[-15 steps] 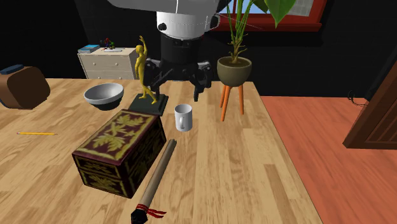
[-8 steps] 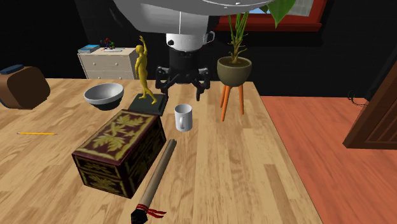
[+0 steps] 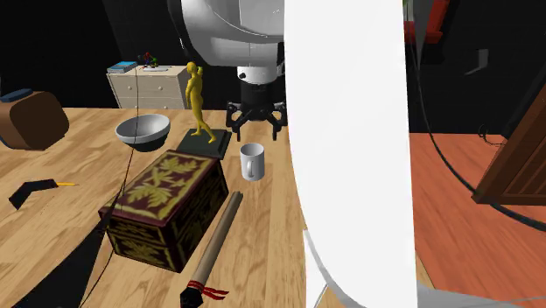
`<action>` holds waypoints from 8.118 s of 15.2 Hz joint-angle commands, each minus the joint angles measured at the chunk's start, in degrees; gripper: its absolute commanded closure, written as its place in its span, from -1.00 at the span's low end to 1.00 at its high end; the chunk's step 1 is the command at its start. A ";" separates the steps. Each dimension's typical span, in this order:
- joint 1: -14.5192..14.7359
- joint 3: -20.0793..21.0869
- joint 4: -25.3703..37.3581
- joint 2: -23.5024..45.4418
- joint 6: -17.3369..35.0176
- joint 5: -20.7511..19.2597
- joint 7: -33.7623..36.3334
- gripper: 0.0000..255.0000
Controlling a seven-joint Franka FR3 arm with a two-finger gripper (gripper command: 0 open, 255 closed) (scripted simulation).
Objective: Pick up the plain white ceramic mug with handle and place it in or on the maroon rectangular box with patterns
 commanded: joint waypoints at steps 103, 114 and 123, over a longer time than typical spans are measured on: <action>13.25 9.55 8.35 -6.06 -18.83 -2.03 24.20 1.00; 13.27 9.58 -0.34 -6.25 -10.33 -2.00 24.09 1.00; 13.27 9.59 -3.16 -5.93 -7.19 -1.99 24.05 1.00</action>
